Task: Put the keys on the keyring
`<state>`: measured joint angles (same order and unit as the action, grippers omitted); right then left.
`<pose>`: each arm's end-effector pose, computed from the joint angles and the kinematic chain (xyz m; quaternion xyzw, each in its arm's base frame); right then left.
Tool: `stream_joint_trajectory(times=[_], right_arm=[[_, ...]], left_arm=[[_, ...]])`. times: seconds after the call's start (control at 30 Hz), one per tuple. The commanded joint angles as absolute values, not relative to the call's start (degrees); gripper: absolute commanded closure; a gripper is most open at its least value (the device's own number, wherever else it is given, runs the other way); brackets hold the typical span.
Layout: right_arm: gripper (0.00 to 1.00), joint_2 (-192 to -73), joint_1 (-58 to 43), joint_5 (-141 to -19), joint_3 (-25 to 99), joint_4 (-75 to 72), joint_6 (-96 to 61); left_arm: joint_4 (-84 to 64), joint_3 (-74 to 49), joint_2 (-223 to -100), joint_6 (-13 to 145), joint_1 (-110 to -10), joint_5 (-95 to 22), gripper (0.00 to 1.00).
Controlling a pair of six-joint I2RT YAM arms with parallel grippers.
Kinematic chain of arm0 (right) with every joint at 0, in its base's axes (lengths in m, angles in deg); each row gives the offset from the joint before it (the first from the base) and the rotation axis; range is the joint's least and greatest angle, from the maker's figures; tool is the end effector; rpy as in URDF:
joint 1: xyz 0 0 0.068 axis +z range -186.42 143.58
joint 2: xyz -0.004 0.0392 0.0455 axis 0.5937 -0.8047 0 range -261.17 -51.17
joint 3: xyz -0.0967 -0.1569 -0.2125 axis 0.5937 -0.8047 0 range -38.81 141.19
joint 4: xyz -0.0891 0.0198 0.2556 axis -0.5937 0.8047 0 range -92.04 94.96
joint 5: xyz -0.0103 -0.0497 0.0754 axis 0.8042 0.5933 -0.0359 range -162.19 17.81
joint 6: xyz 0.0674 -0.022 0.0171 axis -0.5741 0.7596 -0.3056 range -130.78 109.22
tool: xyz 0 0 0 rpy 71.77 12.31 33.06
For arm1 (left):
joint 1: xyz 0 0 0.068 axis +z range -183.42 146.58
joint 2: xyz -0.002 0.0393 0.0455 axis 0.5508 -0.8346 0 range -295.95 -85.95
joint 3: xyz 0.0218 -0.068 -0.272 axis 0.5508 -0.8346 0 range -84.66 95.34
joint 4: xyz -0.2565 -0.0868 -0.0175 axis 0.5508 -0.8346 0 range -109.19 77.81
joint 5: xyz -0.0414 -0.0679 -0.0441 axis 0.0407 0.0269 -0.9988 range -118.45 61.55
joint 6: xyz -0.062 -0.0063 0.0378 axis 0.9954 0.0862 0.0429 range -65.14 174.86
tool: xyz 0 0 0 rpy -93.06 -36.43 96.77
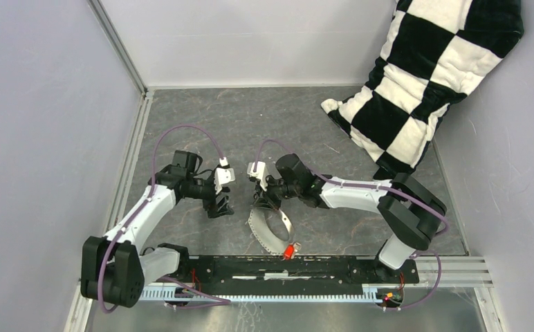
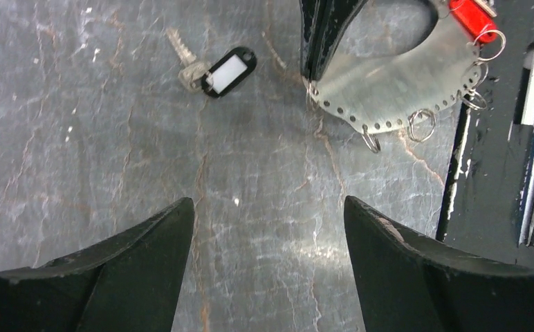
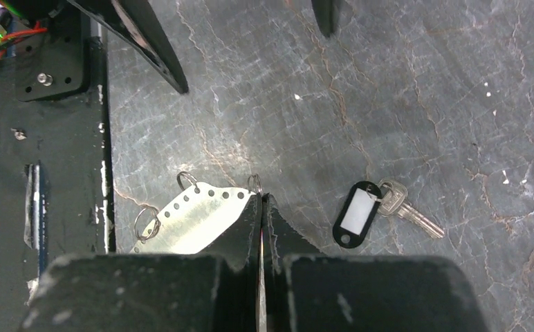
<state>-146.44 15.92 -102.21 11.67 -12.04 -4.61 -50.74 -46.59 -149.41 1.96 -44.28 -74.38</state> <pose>0.2036 0.3135 0.1754 -0.5230 0.6881 0.3866 0.3218 0.1940 -0.0814 0.1977 0.5484 0.7152 -0.2804 0.3302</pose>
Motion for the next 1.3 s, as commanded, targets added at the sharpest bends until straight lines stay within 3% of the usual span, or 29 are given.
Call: stream_joint_trajectory(times=[0.0, 0.13, 0.27, 0.5, 0.67, 0.93, 1.07, 1.27], right_arm=[[1.0, -141.7, 17.0, -104.1, 10.8, -18.5, -7.7], [1.0, -140.7, 17.8, -104.0, 9.8, -20.3, -9.1], [1.0, -139.7, 18.6, -103.9, 8.8, -22.0, -10.2], [1.0, -139.1, 19.3, -104.0, 9.2, -22.5, -10.7], [1.0, -139.2, 19.9, -104.0, 9.7, -22.0, -10.7], [1.0, -139.2, 20.8, -104.1, 10.5, -21.4, -10.5], [1.0, -139.3, 21.1, -104.1, 10.7, -21.0, -10.4], [1.0, -138.7, 21.0, -103.6, 10.8, -20.6, -10.2]], left_arm=[[-44.6, -47.0, -152.0, -3.6, -45.7, -84.1, 0.16], [-39.5, -46.5, -154.6, -2.6, -48.3, -85.6, 0.17], [-44.0, -44.2, -157.3, -6.3, -50.0, -87.7, 0.25], [-49.1, -43.0, -157.2, -9.3, -50.7, -89.3, 0.48], [-50.1, -42.4, -156.7, -9.4, -51.0, -89.7, 0.72], [-50.3, -41.2, -155.8, -8.0, -51.7, -91.2, 0.71], [-51.5, -40.6, -155.2, -8.3, -52.0, -91.6, 0.61], [-60.3, -39.4, -155.0, -17.5, -52.0, -91.2, 0.59]])
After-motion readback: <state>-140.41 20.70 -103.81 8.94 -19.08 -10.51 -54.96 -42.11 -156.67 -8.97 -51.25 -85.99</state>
